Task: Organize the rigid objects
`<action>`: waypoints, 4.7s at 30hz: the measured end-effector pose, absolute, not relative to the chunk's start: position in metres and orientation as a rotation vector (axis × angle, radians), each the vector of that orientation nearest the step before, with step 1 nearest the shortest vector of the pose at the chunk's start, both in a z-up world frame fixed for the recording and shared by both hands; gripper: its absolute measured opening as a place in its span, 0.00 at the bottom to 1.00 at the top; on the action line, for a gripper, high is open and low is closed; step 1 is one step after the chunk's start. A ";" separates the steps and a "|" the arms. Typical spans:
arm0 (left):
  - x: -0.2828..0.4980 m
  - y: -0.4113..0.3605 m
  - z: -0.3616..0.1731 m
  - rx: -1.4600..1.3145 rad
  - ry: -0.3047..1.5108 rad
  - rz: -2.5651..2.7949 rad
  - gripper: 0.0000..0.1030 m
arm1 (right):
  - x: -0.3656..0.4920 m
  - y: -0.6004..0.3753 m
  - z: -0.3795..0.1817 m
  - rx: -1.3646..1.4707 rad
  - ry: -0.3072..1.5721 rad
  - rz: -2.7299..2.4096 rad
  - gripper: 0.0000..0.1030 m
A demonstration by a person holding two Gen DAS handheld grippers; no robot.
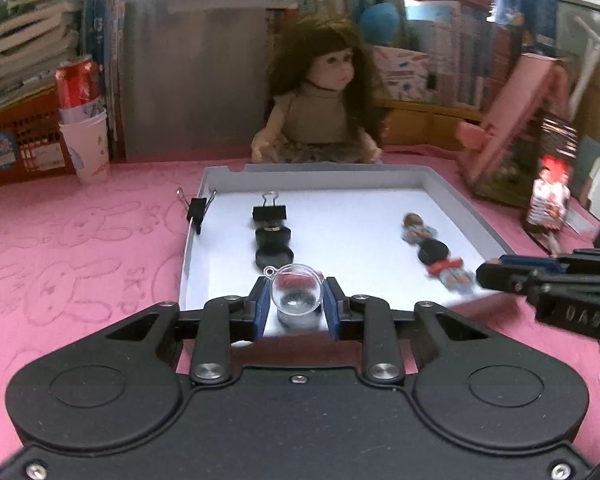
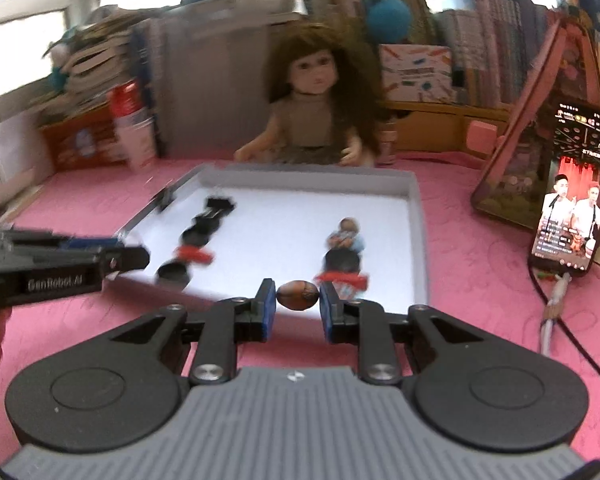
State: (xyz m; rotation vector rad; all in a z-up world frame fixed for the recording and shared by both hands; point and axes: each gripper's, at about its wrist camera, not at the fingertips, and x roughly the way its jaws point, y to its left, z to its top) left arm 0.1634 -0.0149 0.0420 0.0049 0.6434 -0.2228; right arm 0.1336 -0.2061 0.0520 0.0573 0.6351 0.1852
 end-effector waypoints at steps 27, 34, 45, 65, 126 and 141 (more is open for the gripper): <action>0.280 -0.078 0.004 0.059 0.728 -0.160 0.26 | 0.267 -0.234 0.023 0.264 0.769 0.004 0.28; 0.273 -0.077 0.007 0.061 0.718 -0.169 0.40 | 0.261 -0.229 0.026 0.241 0.744 0.015 0.49; 0.241 -0.066 0.029 0.057 0.673 -0.205 0.62 | 0.229 -0.221 0.046 0.172 0.662 0.044 0.66; 0.129 -0.025 0.034 0.049 0.631 -0.241 0.73 | 0.119 -0.200 0.049 0.040 0.585 0.121 0.83; 0.129 -0.003 -0.013 0.043 0.685 -0.138 1.00 | 0.114 -0.186 -0.002 -0.031 0.717 0.050 1.00; 0.129 -0.003 -0.013 0.043 0.685 -0.138 1.00 | 0.113 -0.187 -0.002 -0.031 0.717 0.050 1.00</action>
